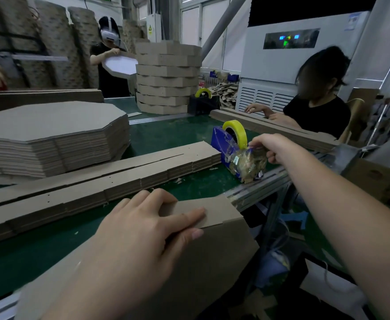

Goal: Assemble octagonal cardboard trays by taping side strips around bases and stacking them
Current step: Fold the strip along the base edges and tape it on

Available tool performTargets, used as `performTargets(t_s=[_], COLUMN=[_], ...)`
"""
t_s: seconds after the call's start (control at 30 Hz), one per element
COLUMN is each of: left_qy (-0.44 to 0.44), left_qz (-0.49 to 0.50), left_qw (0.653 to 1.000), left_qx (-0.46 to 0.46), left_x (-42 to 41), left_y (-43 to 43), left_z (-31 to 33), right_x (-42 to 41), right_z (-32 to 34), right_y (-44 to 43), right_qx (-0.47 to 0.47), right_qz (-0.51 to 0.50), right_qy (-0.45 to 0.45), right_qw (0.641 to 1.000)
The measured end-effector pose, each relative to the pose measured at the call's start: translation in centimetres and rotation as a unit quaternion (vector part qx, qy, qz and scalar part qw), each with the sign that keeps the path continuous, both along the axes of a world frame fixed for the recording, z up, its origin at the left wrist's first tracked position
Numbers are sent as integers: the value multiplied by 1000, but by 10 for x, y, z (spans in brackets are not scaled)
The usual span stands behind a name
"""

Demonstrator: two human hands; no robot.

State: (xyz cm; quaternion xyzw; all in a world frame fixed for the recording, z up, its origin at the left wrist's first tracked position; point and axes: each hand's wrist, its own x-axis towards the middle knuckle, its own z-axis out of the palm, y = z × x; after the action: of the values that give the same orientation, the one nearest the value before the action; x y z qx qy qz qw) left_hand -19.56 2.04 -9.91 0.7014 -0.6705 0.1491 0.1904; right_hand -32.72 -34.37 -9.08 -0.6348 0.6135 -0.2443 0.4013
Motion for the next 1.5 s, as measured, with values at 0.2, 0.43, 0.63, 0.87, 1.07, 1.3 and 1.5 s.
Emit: performTargets(t_s=[0.2,0.43,0.63,0.87,1.07,1.3,1.5], left_qy=[-8,-9,-6,-8,-13,-7,-15], left_qz=[-1,-5,-4,-4,-5,-7,-7], left_qw=[1000,1000,1000,1000,1000,1000,1000], left_qx=[-2,-11,-11,-14,-10,-13,-14], left_x=[0,1,2,2,2,2,2], left_y=[0,0,-1,-1,-2,-1,-1], left_z=[1,-2,-3,-2,-2,-2,-2], right_x=[1,4,5,9,14,13,13], right_z=[11,18,21,25,37,50,48], right_y=[-5,0,-2,5,10,15,11], right_qx=[46,29,99,65,49,81,140], right_qz=[11,34,3,-6,16,17,19], right_qy=[25,145,56,-8,76,101,93], right_qw=[999,988,993,998,996,991,986])
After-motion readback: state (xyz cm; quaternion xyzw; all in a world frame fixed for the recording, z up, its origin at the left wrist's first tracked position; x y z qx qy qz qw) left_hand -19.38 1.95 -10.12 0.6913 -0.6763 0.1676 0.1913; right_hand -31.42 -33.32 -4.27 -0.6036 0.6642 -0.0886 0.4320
